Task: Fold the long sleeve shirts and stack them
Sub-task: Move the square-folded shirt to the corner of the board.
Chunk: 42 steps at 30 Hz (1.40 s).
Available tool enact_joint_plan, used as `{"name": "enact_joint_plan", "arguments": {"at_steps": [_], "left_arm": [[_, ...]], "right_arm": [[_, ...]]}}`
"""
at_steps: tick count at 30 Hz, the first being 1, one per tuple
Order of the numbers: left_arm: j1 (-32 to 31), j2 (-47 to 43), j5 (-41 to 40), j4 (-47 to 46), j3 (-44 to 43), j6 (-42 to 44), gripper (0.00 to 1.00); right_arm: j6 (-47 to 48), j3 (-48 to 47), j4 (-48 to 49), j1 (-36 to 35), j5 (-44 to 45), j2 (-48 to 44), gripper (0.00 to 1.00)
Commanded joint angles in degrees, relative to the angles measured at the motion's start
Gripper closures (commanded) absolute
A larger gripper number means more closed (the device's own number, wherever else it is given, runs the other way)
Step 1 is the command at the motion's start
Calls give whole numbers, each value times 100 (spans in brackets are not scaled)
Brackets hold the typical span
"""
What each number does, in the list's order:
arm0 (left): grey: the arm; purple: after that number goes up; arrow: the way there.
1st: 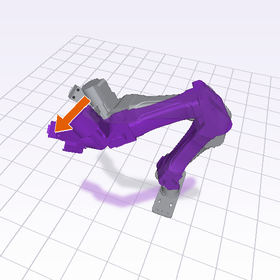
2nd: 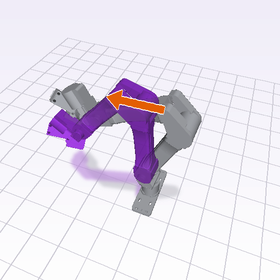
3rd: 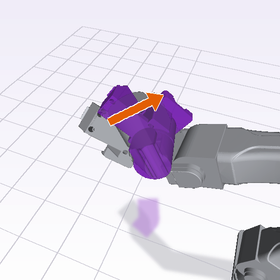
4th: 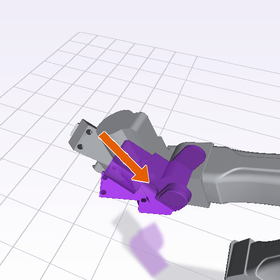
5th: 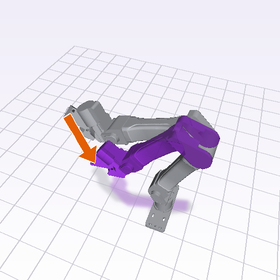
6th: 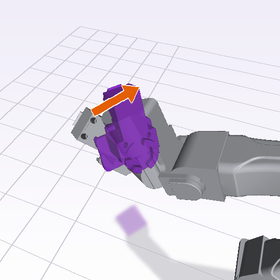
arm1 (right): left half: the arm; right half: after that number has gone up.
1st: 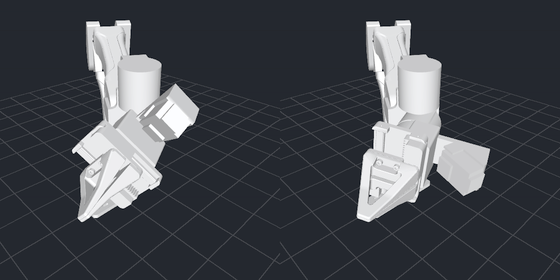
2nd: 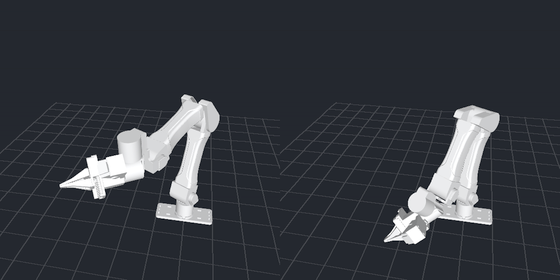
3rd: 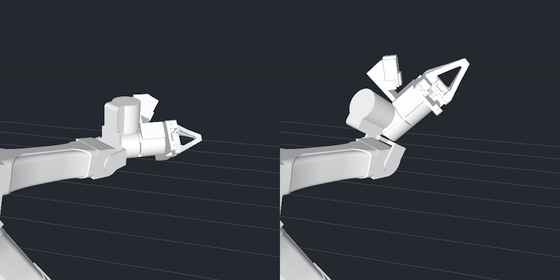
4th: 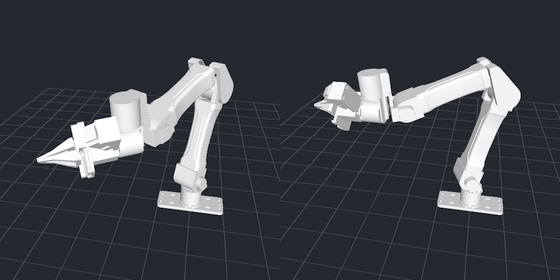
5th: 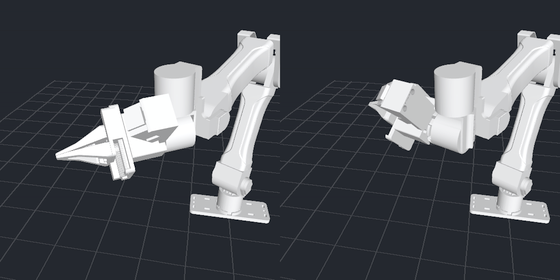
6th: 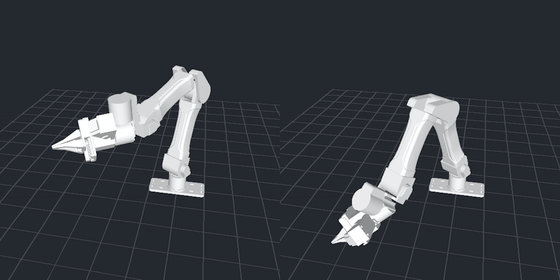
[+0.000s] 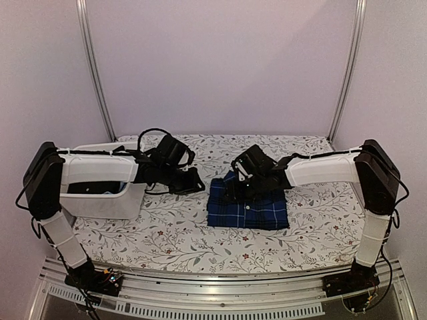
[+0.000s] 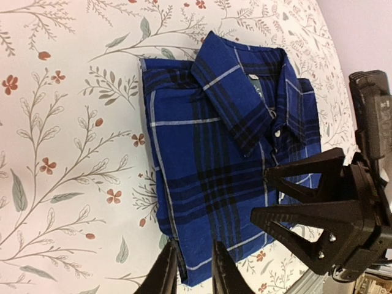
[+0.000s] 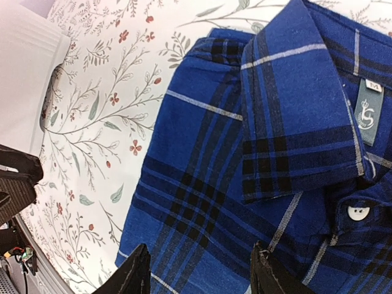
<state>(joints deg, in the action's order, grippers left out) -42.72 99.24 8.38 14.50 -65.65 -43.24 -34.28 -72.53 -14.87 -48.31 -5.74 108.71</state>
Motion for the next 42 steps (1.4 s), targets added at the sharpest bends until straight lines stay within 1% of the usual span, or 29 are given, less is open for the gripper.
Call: {"name": "enact_joint_plan", "arguments": {"at_steps": [1, 6, 9, 15, 20, 28, 35, 42], "left_arm": [[33, -273, -48, 40, 206, 44, 80], [36, -316, -47, 35, 260, 34, 80], [33, -312, -38, 16, 267, 34, 80], [41, -241, 27, -30, 222, 12, 80], [38, -179, 62, -43, 167, 24, 80], [35, -134, 137, -70, 131, 24, 80], [34, -45, 236, -148, 94, 5, 80], [15, 53, 323, -180, -17, 9, 80]], "right_arm": [[-41, 246, 393, 114, -226, 214, 46], [-148, 680, 681, 377, -298, 325, 46], [-196, 993, 813, 533, -296, 242, 46], [-351, 1641, 1060, 901, -147, -182, 46], [-665, 2335, 1325, 1218, 2, -629, 46], [-1259, 3511, 1606, 1742, 123, -1697, 46], [-1429, 4383, 1500, 2331, 85, -2796, 45], [-1623, 5024, 1266, 2864, 163, -3955, 45]]}}
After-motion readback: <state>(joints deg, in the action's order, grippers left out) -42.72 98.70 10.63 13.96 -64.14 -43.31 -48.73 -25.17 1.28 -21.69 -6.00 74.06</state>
